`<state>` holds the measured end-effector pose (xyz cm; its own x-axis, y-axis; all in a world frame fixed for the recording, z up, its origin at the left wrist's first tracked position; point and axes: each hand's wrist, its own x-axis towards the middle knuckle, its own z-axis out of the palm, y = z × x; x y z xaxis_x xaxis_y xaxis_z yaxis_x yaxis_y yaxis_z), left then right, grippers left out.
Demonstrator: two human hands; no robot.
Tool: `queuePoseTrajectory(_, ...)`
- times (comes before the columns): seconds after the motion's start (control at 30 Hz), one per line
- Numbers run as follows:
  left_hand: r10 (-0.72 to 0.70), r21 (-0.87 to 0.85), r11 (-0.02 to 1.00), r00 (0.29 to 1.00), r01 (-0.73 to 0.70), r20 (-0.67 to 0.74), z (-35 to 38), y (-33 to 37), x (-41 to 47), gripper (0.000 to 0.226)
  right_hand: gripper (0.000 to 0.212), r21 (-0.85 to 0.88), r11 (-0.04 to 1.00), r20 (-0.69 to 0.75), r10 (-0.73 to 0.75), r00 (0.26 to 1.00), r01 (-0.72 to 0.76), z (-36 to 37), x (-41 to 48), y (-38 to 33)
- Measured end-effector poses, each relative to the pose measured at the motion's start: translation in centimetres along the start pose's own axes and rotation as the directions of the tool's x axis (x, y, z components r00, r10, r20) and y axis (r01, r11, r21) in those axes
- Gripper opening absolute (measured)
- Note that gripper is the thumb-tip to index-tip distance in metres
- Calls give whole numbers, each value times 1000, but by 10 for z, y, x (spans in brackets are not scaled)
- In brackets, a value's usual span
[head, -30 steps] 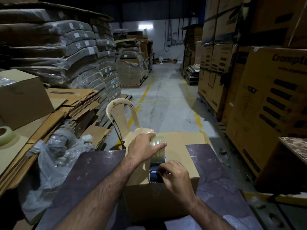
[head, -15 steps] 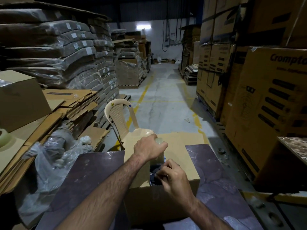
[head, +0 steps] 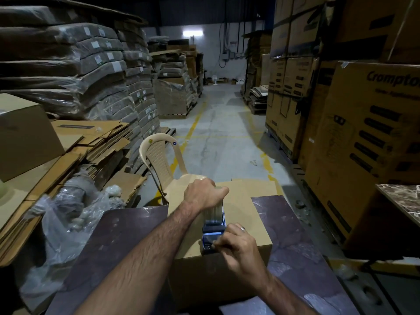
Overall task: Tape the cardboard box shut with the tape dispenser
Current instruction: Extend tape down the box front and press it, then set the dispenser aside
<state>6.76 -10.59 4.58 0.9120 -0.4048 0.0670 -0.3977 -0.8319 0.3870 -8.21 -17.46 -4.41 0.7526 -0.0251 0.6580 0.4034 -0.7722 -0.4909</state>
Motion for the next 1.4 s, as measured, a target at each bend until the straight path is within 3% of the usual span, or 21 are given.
queuePoseTrajectory(0.17,-21,45,999,989,14,147,-8,2,12,65,25,73,997,64,12,998,-16,-5,-6,-1)
queuePoseTrajectory(0.3,-85,0,996,979,87,184,-12,6,9,69,18,46,999,50,11,999,-13,-11,-5,-2)
queuePoseTrajectory(0.47,-125,-54,991,992,124,-21,-3,-4,-5,95,24,27,995,-16,94,995,-94,-6,-11,-8)
queuePoseTrajectory(0.57,-111,-95,990,990,103,-87,-3,-3,-15,97,48,81,980,-31,183,983,-180,-3,-14,-11)
queuePoseTrajectory(0.6,-99,-95,991,991,90,-92,-4,-3,-17,97,52,78,977,-26,201,979,-199,-4,-13,-12)
queuePoseTrajectory(0.7,-33,-106,994,998,28,-48,-5,-8,-25,89,34,-64,994,0,92,996,-91,-3,-12,-12)
queuePoseTrajectory(0.77,45,-106,993,999,-45,-9,-4,-14,-33,85,33,-114,990,-6,78,997,-78,-2,-13,-13)
queuePoseTrajectory(0.93,131,-150,980,991,-128,11,-8,-25,-43,97,33,-231,973,-75,13,997,-30,2,-19,-19)
queuePoseTrajectory(1.13,131,-145,978,981,-152,-142,10,-24,-48,82,49,-279,955,-110,68,992,-97,6,-23,-20)
queuePoseTrajectory(1.33,168,-83,978,960,-191,-225,19,-15,-47,61,7,-426,904,-167,-51,985,-26,9,-24,-20)
queuePoseTrajectory(1.4,178,-80,977,962,-198,-208,20,-10,-48,56,19,-448,894,-172,-66,983,-18,9,-24,-22)
